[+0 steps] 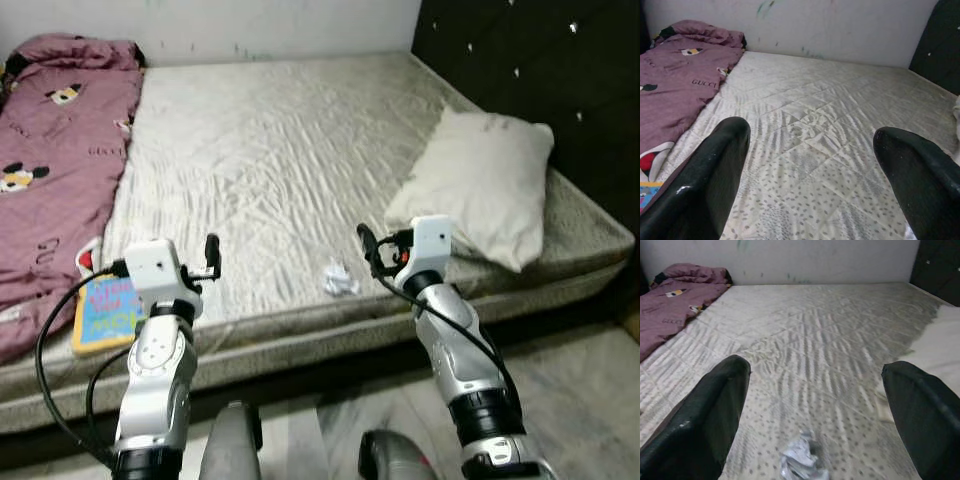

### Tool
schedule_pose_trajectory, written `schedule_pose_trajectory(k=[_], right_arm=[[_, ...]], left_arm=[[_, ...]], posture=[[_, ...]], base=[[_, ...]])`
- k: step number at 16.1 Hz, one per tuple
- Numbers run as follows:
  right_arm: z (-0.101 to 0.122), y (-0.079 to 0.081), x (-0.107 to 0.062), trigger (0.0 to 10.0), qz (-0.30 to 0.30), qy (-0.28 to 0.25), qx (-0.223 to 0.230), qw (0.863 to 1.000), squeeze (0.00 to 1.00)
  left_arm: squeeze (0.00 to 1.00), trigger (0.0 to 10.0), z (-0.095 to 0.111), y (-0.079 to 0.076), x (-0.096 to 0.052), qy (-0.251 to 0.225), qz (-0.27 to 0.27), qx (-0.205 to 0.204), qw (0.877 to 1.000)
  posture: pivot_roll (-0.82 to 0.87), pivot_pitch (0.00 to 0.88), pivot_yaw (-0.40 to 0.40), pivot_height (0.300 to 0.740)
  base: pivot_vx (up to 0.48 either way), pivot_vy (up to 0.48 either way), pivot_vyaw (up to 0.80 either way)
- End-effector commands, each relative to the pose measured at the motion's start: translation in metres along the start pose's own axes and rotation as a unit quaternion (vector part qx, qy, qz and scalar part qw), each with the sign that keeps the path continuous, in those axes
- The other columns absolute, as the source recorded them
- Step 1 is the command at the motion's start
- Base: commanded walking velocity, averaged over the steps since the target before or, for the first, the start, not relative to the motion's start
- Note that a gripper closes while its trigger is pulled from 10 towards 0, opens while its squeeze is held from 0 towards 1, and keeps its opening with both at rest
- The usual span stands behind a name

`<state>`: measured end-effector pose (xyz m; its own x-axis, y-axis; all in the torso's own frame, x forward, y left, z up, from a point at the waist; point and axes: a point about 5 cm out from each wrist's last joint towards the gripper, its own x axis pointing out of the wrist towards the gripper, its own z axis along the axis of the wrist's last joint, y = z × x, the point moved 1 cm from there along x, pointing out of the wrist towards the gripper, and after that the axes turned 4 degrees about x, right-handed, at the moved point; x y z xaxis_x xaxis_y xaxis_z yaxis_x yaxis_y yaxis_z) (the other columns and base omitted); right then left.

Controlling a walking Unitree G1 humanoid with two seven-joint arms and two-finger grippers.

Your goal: Clean up the room

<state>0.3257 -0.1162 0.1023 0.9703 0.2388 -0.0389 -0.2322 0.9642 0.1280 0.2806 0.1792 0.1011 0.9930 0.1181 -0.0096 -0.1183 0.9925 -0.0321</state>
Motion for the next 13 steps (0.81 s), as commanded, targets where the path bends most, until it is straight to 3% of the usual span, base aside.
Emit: schedule_pose_trajectory(k=[1,10,13], right_arm=[[0.0067,0.0015,0.0012,10.0,0.007,-0.012,-0.003,1.0,0.0],[0.0095,0.0014,0.0027,10.0,0.011,-0.016,-0.009,1.0,0.0],[0.0102,0.0039,0.0023,10.0,0.02,-0.018,-0.016,1.0,0.0]], left_arm=[[0.0,10.0,0.0053,-0.0014,0.0006,-0.009,-0.008,-0.001,1.0],[0.0,10.0,0.004,-0.0041,0.0027,-0.002,-0.012,-0.006,1.0],[0.0,10.0,0.0017,-0.0062,0.0031,0.007,-0.016,-0.001,1.0]], posture=[[-0.1,0.0,-0.019,0.656],[-0.11,0.0,-0.02,0.656],[-0.1,0.0,-0.023,0.656]], base=[[0.461,0.0,0.0],[0.418,0.0,0.0],[0.179,0.0,0.69]])
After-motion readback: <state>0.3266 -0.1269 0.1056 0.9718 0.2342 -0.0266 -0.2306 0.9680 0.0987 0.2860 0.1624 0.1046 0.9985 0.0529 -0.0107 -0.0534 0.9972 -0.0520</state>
